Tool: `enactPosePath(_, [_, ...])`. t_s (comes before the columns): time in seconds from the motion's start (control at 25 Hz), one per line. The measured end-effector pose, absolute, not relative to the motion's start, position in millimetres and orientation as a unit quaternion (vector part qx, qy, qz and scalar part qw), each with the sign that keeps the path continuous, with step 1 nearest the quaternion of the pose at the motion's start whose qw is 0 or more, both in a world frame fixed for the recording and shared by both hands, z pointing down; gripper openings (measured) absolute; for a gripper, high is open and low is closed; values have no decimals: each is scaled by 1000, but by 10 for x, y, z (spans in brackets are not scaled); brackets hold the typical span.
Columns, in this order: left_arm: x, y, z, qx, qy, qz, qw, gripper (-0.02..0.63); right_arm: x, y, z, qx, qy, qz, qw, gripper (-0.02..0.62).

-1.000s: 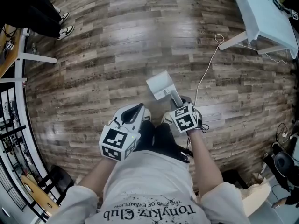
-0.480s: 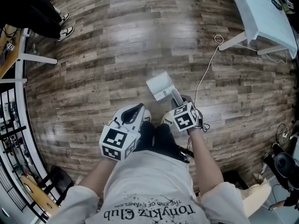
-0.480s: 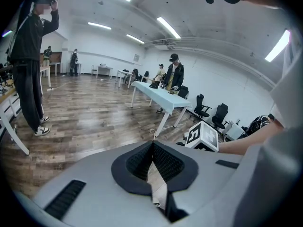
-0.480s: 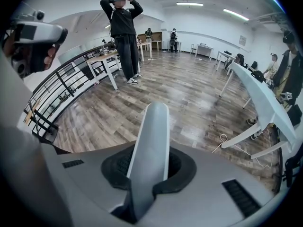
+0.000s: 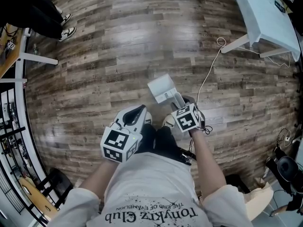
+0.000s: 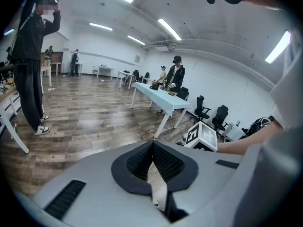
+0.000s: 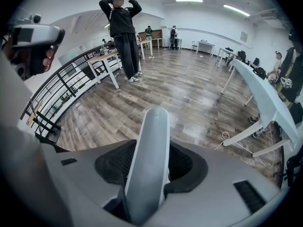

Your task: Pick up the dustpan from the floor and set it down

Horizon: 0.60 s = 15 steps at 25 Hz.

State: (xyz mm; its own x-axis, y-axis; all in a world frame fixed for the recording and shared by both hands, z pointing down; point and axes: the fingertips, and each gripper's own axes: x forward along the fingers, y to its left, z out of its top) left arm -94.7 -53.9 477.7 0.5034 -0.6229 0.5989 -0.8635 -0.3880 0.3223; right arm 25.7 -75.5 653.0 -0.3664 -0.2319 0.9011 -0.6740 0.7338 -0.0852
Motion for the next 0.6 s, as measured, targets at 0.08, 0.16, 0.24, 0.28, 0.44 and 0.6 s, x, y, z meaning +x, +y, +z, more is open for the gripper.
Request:
enactPosePath(0.08, [-942, -544, 4763, 811, -459, 193, 308, 23, 277, -781, 6496, 292, -794, 222, 485, 198])
enactPosePath(0.16, [-930, -541, 4745, 812, -459, 191, 307, 23, 292, -794, 6464, 296, -794, 218, 484, 201])
enactPosePath(0.24, [-919, -535, 4721, 813, -458, 189, 304, 23, 293, -802, 6419, 298, -795, 216, 482, 202])
enactPosePath(0.28, [-916, -531, 4708, 814, -458, 188, 303, 23, 291, -807, 6388, 300, -796, 214, 480, 204])
enactPosePath(0.44, [-915, -520, 4644, 817, -459, 183, 298, 23, 282, -843, 6212, 310, -801, 204, 469, 206])
enactPosePath(0.6, [-901, -486, 4582, 819, -460, 180, 293, 23, 281, -854, 5989, 323, -808, 204, 449, 206])
